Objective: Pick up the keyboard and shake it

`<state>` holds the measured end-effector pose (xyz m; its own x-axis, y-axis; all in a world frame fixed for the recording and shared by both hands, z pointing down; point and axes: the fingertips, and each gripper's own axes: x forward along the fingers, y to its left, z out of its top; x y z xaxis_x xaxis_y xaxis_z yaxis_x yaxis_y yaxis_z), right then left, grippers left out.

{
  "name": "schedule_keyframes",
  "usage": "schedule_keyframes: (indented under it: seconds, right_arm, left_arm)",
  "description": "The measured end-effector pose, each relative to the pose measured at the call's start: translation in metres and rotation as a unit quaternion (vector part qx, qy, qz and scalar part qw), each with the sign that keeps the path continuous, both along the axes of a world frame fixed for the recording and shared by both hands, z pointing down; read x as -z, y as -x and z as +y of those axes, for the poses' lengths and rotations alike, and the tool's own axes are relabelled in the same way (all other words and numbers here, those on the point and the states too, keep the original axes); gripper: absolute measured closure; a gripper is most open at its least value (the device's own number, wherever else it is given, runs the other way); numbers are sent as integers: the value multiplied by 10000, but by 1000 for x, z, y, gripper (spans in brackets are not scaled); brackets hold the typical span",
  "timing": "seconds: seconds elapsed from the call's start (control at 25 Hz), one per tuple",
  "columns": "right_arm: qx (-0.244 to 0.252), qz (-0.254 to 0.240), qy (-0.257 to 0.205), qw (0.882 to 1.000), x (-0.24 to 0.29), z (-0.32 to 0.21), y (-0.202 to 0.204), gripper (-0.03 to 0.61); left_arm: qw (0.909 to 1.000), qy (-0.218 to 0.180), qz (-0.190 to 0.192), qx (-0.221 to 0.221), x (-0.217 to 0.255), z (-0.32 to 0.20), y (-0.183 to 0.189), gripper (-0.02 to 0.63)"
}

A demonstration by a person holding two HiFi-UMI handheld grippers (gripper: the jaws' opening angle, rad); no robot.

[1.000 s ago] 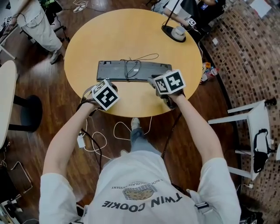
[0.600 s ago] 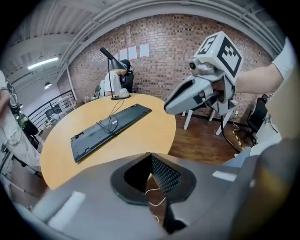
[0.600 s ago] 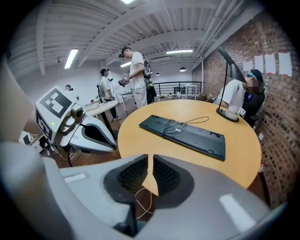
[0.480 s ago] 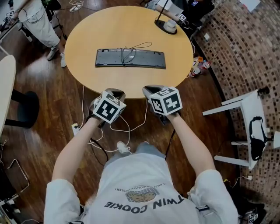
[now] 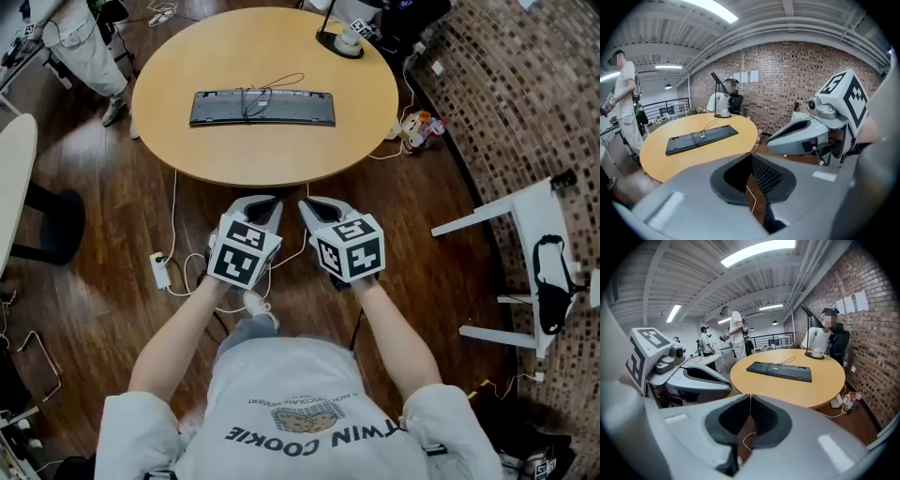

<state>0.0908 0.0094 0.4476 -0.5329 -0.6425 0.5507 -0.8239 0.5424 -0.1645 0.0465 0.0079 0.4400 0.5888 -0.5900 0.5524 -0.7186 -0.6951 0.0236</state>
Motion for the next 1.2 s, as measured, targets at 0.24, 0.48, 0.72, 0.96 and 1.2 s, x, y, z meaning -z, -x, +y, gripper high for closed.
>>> schedule_keyframes:
  seconds: [0.24,0.48,0.72,0.96,1.2]
  right_arm:
    - [-17,-130,-274,9995,7,58,-21,577]
    - [199,-171,-516,9983,8,123,-27,577]
    - [158,-230,-801,9964,23,161,-48,577]
    - [313,-336,-907,9948,23,192,-22,577]
    - [347,-510,-915,9939,20,212,-2,578]
  left_arm:
    - [9985,-156,268,458,12,56,-30,606]
    - [9937,-558,363,904,21,120,-48,606]
    - [9888,-751,295,1253,32,163,-65,606]
    - [9835,-836,223,1586,27,194,-34,606]
    - [9796,-883,333,1774,20,210,-17,606]
